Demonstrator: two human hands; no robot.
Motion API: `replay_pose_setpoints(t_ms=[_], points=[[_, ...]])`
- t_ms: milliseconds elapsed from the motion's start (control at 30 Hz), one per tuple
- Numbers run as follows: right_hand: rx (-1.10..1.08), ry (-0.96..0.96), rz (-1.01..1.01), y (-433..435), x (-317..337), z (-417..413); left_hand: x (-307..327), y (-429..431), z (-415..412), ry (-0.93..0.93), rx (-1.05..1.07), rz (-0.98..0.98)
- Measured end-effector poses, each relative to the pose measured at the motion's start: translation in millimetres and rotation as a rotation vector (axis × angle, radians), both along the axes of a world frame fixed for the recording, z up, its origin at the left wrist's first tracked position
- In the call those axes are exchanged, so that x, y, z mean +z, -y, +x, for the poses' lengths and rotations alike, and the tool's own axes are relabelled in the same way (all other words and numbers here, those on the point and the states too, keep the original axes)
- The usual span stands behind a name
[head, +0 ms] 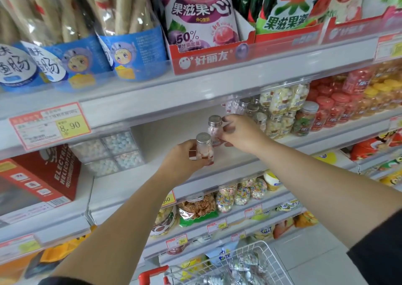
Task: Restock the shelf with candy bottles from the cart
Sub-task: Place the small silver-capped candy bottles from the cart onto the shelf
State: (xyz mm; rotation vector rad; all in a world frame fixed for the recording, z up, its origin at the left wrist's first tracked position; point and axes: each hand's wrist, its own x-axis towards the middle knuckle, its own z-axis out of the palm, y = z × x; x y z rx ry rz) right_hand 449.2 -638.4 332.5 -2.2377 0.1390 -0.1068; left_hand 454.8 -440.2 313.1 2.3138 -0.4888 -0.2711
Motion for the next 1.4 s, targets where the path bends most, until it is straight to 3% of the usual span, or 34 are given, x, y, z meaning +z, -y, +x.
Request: replay_pose_setpoints(t_ms=[67,233,433,567,967,1133,1300,1400], points=[[-0.011,-0.011,0.043,4.9,-4.1,-11.0,-0.2,0.7,0.7,-0.001,-0.006,0.008],[0.030,0.088,-0.180,15.6,-12.0,-44.0,-1.9,16.3,0.9,0.012,-0.029,-0.053],[0.175,0.120,-0.368,27.7,-22.6,-61.8,-2.8,37.6,0.7,0.047,0.007,0.025],[0.261,0.148,-0.518,32.0,-25.2,-64.9,-11.1,45.6,14.5,0.066,-0.001,-0.071],[0.445,0.113,-0.638,38.8,-2.5,-39.7,-12.1,73.3,80.6,0.113,0.118,-0.209],[0.341,0.156,-0.647,19.5,-10.3,-17.2,-7.2,81.6,91.1,0.151,0.190,-0.162],[0.271,0.033,-0.742,-2.7,-23.4,14.4,-9.3,80.8,99.0,0.164,0.201,-0.177],[0.202,0.097,-0.802,-4.8,-33.5,29.7,-12.2,81.1,108.0,0.142,0.235,-0.215]])
